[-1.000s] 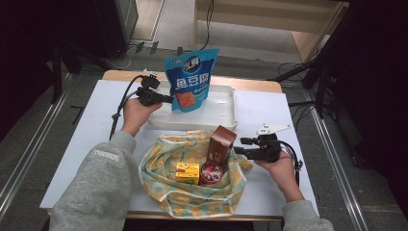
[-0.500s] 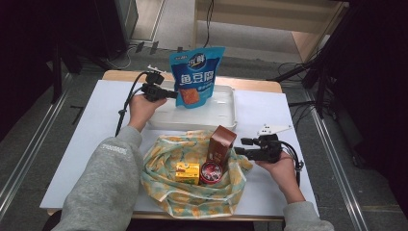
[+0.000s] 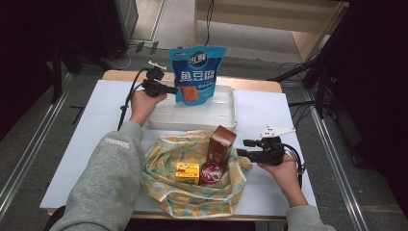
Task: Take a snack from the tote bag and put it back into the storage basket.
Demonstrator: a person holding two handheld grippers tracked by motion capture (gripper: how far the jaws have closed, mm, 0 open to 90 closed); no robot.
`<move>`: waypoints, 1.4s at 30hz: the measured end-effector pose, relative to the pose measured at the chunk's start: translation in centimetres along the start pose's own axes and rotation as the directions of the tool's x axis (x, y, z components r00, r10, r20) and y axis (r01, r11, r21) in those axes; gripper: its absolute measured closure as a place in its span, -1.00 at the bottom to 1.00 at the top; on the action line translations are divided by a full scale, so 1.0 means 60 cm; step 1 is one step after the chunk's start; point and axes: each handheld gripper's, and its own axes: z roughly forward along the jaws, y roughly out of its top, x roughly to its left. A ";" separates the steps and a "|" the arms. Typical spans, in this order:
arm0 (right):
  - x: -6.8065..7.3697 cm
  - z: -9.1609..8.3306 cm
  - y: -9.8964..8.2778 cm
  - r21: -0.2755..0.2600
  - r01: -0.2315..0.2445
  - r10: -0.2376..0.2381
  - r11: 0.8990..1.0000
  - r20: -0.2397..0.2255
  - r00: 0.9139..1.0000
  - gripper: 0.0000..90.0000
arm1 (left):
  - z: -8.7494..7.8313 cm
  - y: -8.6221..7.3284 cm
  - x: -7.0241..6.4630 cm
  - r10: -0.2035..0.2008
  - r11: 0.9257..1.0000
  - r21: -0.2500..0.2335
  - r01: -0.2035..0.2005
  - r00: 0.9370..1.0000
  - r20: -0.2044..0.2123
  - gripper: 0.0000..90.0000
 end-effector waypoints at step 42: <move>0.016 -0.012 0.004 0.005 0.003 -0.003 1.000 0.008 1.000 0.03 | -0.093 -0.055 -0.044 0.063 0.995 0.066 -0.073 0.989 0.136 0.15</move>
